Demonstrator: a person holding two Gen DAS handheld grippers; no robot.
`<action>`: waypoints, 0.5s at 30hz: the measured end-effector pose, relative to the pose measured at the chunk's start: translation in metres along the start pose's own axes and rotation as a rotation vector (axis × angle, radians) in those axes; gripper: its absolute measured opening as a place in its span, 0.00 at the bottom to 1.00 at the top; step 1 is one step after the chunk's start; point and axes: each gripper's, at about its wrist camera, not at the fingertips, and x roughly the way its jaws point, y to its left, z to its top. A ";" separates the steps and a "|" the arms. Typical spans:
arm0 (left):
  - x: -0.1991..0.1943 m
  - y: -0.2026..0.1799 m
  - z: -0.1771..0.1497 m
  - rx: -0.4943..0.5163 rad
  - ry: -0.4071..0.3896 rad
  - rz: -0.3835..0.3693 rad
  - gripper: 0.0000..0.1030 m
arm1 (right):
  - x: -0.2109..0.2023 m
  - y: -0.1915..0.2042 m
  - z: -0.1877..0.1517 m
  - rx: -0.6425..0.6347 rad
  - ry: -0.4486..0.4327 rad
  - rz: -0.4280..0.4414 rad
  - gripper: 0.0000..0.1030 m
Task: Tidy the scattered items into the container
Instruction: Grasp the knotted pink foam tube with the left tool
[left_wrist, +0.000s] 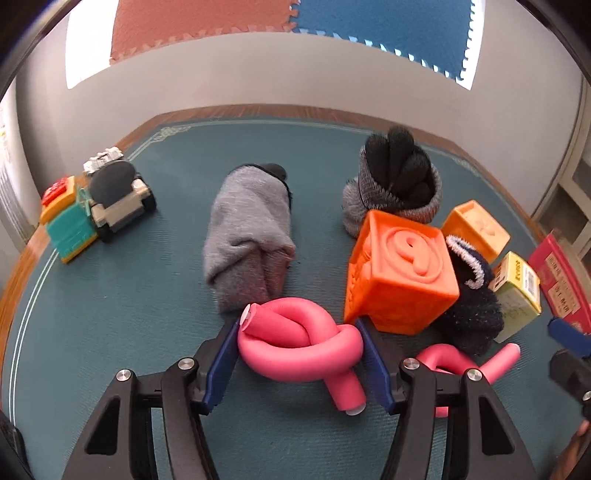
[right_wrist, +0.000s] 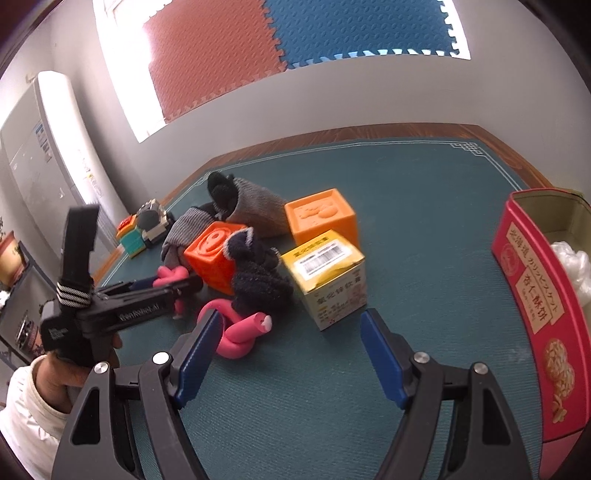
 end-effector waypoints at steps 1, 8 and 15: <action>-0.007 0.001 -0.001 -0.003 -0.015 -0.004 0.62 | 0.001 0.002 -0.001 -0.006 0.004 0.002 0.77; -0.034 -0.001 -0.010 0.003 -0.065 -0.038 0.62 | 0.014 0.012 -0.005 -0.021 0.050 0.021 0.77; -0.047 0.003 -0.015 0.019 -0.095 -0.033 0.62 | 0.033 0.033 -0.003 -0.039 0.109 0.037 0.77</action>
